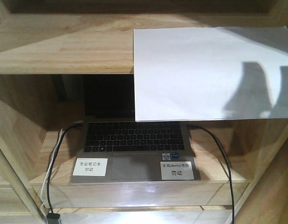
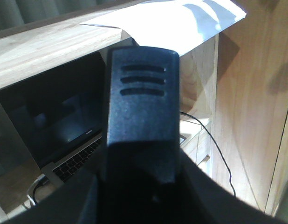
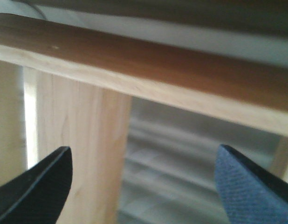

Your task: Grab stapler and paper to desk for stapling

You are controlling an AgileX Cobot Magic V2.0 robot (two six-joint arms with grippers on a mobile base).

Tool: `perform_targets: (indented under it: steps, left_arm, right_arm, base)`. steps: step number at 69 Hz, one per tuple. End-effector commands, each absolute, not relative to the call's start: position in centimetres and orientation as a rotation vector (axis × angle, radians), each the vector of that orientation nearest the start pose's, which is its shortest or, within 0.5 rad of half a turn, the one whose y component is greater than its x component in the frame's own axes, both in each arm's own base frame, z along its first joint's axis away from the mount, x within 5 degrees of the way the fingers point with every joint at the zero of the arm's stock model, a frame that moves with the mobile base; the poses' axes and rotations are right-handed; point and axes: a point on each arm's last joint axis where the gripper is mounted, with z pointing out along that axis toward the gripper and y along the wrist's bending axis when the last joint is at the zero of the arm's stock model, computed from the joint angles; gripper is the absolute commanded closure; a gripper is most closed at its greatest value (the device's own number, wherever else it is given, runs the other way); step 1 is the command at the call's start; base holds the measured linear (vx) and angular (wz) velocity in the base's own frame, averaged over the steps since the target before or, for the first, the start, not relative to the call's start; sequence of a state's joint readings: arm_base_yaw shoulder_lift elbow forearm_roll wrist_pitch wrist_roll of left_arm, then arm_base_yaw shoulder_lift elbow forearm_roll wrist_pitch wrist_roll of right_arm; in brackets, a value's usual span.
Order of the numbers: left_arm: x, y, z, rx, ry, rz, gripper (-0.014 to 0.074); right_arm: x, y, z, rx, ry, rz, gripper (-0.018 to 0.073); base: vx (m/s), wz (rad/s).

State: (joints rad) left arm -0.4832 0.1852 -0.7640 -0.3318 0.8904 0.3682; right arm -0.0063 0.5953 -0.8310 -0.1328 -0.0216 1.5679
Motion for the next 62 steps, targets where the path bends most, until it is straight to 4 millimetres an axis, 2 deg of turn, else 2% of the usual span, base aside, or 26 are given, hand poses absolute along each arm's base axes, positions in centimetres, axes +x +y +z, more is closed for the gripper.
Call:
perform_targets:
  steps: [1,15,22,43,62]
  left_arm:
    - [-1.0,-2.0,38.5,0.669,1.521,-0.494,0.0603]
    - [-1.0,-2.0,38.5,0.669,1.521,-0.494,0.0603]
    - [-1.0,-2.0,38.5,0.669,1.521,-0.494,0.0603]
    - [-1.0,-2.0,38.5,0.669,1.521,-0.494,0.0603]
    - [-1.0,-2.0,38.5,0.669,1.521,-0.494,0.0603]
  right_arm:
    - [9.5,0.1,44.1,0.796,0.922,1.284,-0.0022]
    - [8.4,0.1,38.6,0.873,0.978,1.283,-0.0022]
    - [7.7,0.1,36.8,0.887,0.984,1.288,-0.0022]
    - [6.2,0.2,33.2,0.885,1.02,1.284,-0.0022]
    - [6.5,2.0,30.0,0.791,1.252,1.416,-0.0021]
  base:
    - [0.0,0.0]
    - [0.0,0.0]
    - [0.0,0.0]
    - [0.0,0.0]
    - [0.0,0.0]
